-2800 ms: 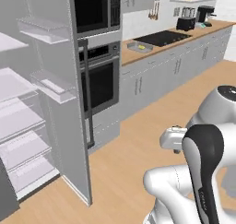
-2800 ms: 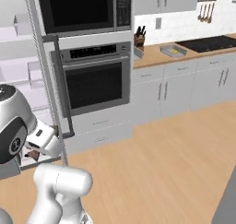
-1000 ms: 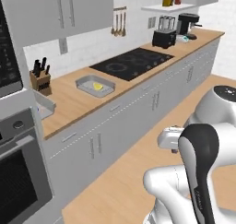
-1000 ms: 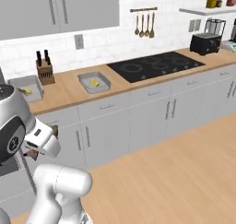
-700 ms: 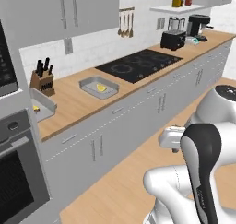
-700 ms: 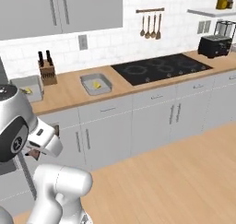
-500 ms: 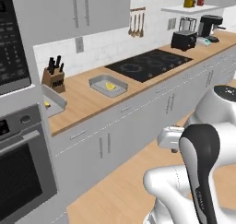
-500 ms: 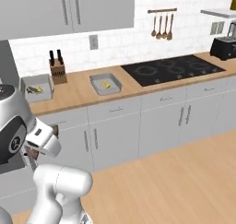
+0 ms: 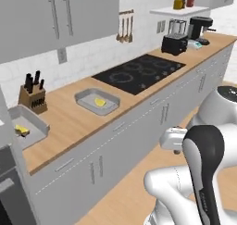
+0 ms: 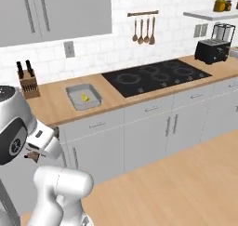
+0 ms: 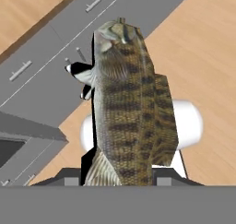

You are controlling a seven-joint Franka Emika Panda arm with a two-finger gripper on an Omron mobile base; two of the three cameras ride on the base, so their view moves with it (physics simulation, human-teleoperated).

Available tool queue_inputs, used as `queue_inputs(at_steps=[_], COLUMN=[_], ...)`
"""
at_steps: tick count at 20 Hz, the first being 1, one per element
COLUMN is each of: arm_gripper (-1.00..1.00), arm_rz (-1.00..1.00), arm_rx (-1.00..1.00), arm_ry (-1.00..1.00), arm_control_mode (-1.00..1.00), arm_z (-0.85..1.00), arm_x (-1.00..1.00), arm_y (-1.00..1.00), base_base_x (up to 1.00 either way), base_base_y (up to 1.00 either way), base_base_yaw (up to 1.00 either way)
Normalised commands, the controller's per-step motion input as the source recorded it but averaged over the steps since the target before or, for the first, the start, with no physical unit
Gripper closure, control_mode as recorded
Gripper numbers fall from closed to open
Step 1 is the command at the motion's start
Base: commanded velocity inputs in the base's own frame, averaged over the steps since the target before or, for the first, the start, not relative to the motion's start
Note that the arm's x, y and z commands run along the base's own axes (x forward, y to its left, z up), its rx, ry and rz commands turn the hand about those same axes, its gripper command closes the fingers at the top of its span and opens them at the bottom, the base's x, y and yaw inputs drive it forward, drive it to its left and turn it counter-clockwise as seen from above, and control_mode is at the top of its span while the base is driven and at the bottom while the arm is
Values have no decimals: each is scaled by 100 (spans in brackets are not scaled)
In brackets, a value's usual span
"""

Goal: Place one lemon wedge and one fish in each tupperware on the nearby counter, to pack two identical lunches.

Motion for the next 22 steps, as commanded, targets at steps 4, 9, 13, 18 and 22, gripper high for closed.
queue_inputs(at_steps=[4,9,13,18,22], arm_gripper=[100,100,100,100,100], arm_rz=[0,0,0,0,0], arm_rx=[0,0,0,0,0], arm_ry=[0,0,0,0,0], arm_control_mode=[100,100,100,100,100], arm_z=[0,0,0,0,0], arm_x=[0,0,0,0,0], arm_y=[0,0,0,0,0], base_base_x=[100,100,83,85,60], base_base_y=[-48,-49,-27,-2,0], base_base_yaw=[-25,5,59,86,72])
